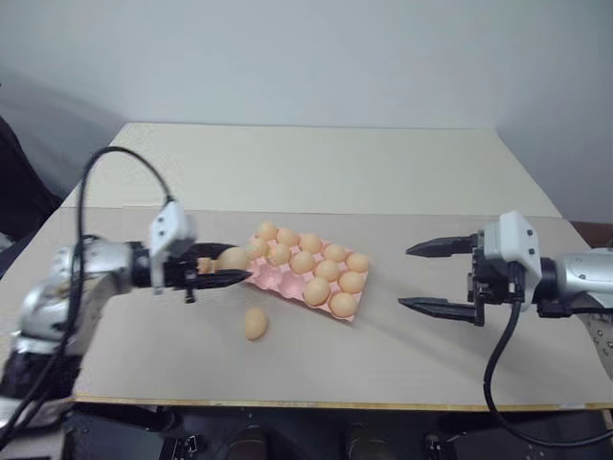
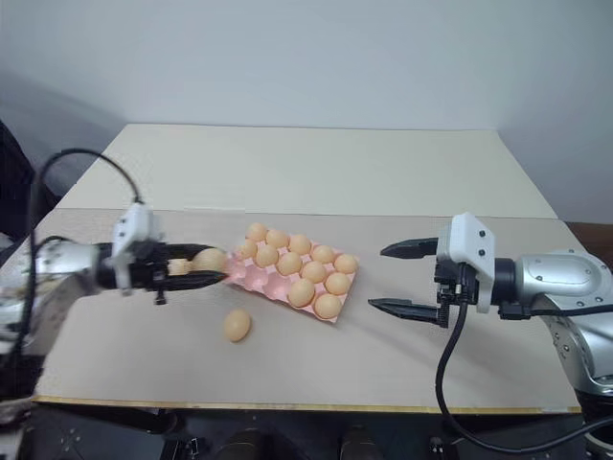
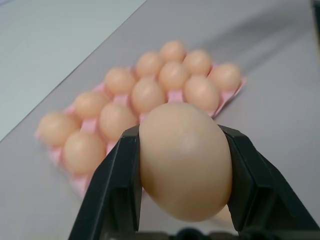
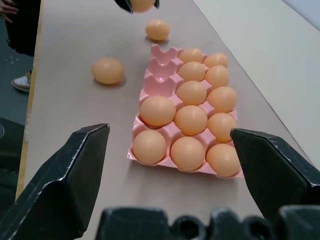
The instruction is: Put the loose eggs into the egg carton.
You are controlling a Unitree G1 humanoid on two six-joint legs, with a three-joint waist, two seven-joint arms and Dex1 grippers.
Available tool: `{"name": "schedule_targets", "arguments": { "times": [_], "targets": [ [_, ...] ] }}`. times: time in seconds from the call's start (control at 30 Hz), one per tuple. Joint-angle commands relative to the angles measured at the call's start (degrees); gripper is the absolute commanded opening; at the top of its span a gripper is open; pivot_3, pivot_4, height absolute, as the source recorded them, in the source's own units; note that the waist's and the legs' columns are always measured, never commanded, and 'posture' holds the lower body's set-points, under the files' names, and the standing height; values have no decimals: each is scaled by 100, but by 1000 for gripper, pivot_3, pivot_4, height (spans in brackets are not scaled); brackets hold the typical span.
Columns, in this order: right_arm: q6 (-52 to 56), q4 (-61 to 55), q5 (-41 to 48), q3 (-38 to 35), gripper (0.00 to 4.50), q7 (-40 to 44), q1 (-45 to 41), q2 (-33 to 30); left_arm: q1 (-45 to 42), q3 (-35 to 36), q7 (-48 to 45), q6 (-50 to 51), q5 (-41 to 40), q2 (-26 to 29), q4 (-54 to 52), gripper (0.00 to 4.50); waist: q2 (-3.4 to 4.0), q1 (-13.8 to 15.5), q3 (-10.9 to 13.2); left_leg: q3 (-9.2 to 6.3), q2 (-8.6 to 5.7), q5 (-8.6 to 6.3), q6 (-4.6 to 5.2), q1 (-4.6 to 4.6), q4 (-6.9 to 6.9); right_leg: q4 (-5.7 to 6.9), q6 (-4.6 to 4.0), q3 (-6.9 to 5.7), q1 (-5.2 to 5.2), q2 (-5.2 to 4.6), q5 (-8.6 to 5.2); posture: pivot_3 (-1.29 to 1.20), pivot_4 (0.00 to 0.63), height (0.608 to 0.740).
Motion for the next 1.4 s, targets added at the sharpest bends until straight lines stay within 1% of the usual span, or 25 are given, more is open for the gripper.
{"name": "schedule_targets", "arguments": {
  "times": [0.03, 0.13, 0.3, 0.37, 0.4, 0.5, 0.57, 0.67, 0.77, 0.87, 0.97, 1.03, 1.1, 1.2, 1.27, 1.33, 1.4],
  "targets": [
    [-127, -147, 16, -87, 4500, -104, -63, 13, -587, -496, 6, -285, 321, -456, 459, 1861, 0, -4, 0, -1, 0, 0, 0, -2, 1, -1, 0, 0, -1, 0, 0, 0, 150, 740],
    [-103, -214, 33, -125, 4500, -189, -29, 12, -856, -826, 91, -384, 586, -839, 758, 1861, 0, -17, 0, -2, -1, 0, 1, -3, 2, -1, 0, 1, -1, 0, 0, 0, 150, 740],
    [-60, -366, 99, -266, 4500, -336, 143, 10, -947, -1188, 77, -801, 1057, -1104, 1108, 1861, 0, -32, 0, -5, -1, 0, 2, -2, 2, 2, 0, 3, -3, 2, 0, 0, 150, 740],
    [-67, -417, 122, -305, 4500, -380, 207, 15, -951, -1270, 65, -866, 1173, -1158, 1185, 2566, 0, -23, 0, -6, -2, 1, 2, -3, 5, 2, 1, 3, -2, 1, 0, 0, 150, 740],
    [-67, -434, 136, -319, 4500, -403, 226, 19, -955, -1298, 86, -895, 1235, -1175, 1219, 2806, 0, -19, 0, -6, -2, 1, 2, -3, 7, 2, 1, 3, 0, 1, 1, 0, 150, 740],
    [-79, -448, 150, -330, 4500, -449, 226, 24, -1015, -1234, 156, -896, 1296, -1246, 1315, 3839, 0, -12, 0, -7, -2, 1, 2, -3, 7, 2, 2, 2, 0, 1, 1, 0, 150, 740],
    [-77, -436, 163, -313, 4500, -478, 189, 37, -1086, -1161, 169, -856, 1268, -1282, 1350, 4436, 0, -6, 0, -7, -2, 1, 2, -3, 7, 1, 2, 2, 0, 1, 1, 0, 150, 740],
    [-90, -412, 173, -278, 4500, -491, 151, 57, -1130, -1017, 175, -694, 1132, -1312, 1320, 4436, 0, -5, 0, -8, -2, 1, 2, -4, 7, 1, 2, 1, 0, 1, 1, 0, 150, 740],
    [-85, -384, 160, -243, 4500, -499, 115, 77, -1087, -808, 116, -694, 982, -1221, 1200, 4436, 0, -17, 0, -8, -2, 1, 2, -4, 6, 2, 2, 1, -1, 1, 1, 0, 150, 740],
    [-71, -309, 182, -201, 4500, -488, 55, 120, -937, -297, 59, -448, 622, -867, 943, 4436, 0, -49, 0, -9, -1, 1, 2, -4, 7, 3, 2, 2, -2, 2, 1, 0, 150, 740],
    [-101, -205, 148, -135, 4500, -446, 3, 164, -584, 248, -174, -277, 312, -259, 749, 4436, 0, -114, 0, -9, 0, 1, 2, -2, 4, 4, 2, 2, -4, 2, 1, 0, 150, 740],
    [-124, -82, 133, -67, 4500, -371, -66, 191, -195, 664, -447, -302, 133, 219, 709, 4436, 0, -153, 0, -9, 1, 1, 2, -2, 1, 3, 2, 2, -4, 1, 1, 0, 150, 740],
    [-151, -5, 106, -22, 4500, -322, -114, 205, 37, 881, -576, -323, 19, 483, 682, 4436, 0, -162, 0, -8, 0, 1, 2, 1, 1, 3, 2, 2, -2, 0, 1, 0, 150, 740],
    [-239, 226, 5, 117, 4500, -210, -299, 233, 715, 1621, -901, -320, -288, 983, 569, 4436, 0, -153, 0, -8, 2, 1, 2, 0, 3, 4, 2, -2, -1, 0, 1, 0, 150, 740],
    [-266, 314, -18, 152, 4500, -179, -375, 239, 1110, 2009, -1019, -293, -489, 1153, 453, 4436, 0, -161, 0, -8, 4, 1, 2, -1, 1, 2, 2, -2, -4, 0, 0, 0, 150, 740],
    [-250, 406, 13, 146, 4500, -132, -440, 230, 1748, 2572, -1230, -143, -692, 1362, 261, 4436, 1, -161, 1, -7, 4, 1, 2, -2, -1, 0, 2, -3, -5, -1, 0, 0, 150, 740],
    [-192, 463, 40, 161, 4500, -70, -460, 192, 2262, 2955, -1408, 90, -851, 1560, 109, 4436, 1, -162, 1, -3, 5, 0, 2, -2, -3, 0, 1, -2, -7, -2, 0, 0, 150, 740]
  ]
}}
